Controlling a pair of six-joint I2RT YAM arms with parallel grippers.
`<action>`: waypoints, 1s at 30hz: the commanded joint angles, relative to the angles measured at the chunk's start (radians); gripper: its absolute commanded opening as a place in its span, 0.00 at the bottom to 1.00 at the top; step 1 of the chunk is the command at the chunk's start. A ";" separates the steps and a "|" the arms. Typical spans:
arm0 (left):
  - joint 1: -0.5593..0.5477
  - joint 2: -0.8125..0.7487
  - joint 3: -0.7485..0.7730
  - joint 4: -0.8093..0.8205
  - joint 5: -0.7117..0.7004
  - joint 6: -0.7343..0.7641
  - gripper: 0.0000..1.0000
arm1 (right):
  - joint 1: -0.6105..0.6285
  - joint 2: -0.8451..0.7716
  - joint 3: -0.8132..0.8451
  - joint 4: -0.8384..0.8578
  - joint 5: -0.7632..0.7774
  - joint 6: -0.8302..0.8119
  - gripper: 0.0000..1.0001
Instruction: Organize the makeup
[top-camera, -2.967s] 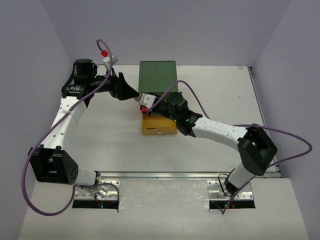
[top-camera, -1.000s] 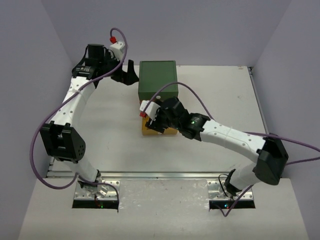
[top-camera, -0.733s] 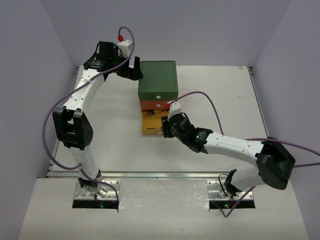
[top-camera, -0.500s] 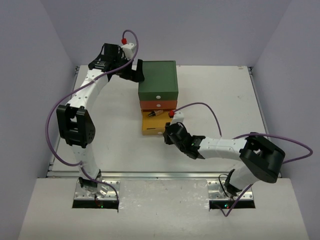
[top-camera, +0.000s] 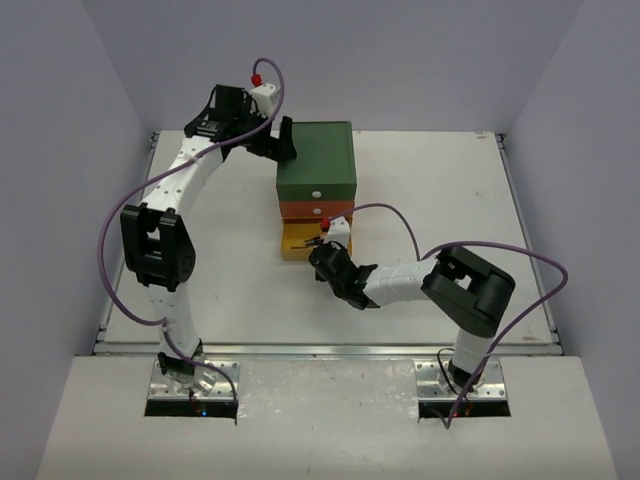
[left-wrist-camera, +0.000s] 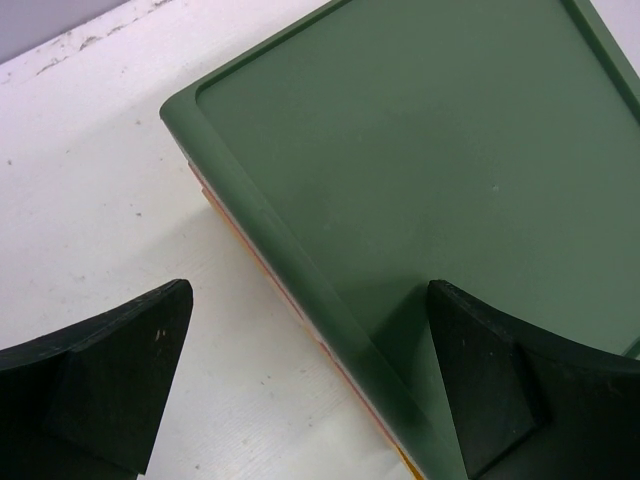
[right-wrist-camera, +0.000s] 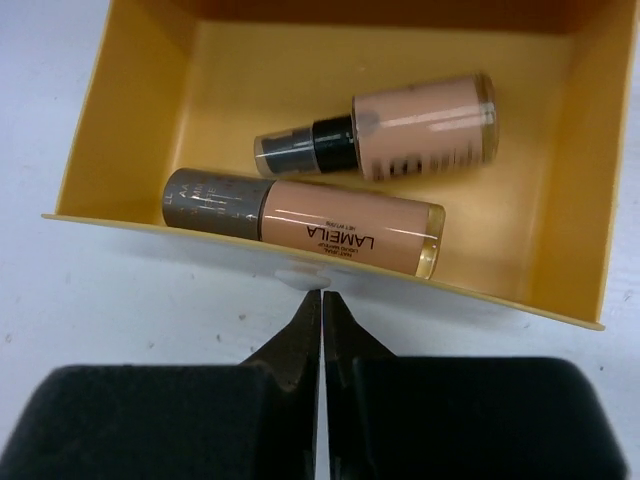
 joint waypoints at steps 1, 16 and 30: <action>-0.015 0.035 0.043 0.007 0.010 0.047 1.00 | -0.020 0.033 0.084 0.074 0.100 -0.038 0.00; -0.015 0.051 0.047 0.022 0.056 0.060 1.00 | -0.173 0.230 0.290 0.230 0.160 -0.152 0.00; -0.015 0.062 0.063 0.023 0.069 0.070 1.00 | -0.173 0.142 0.203 0.303 0.118 -0.186 0.00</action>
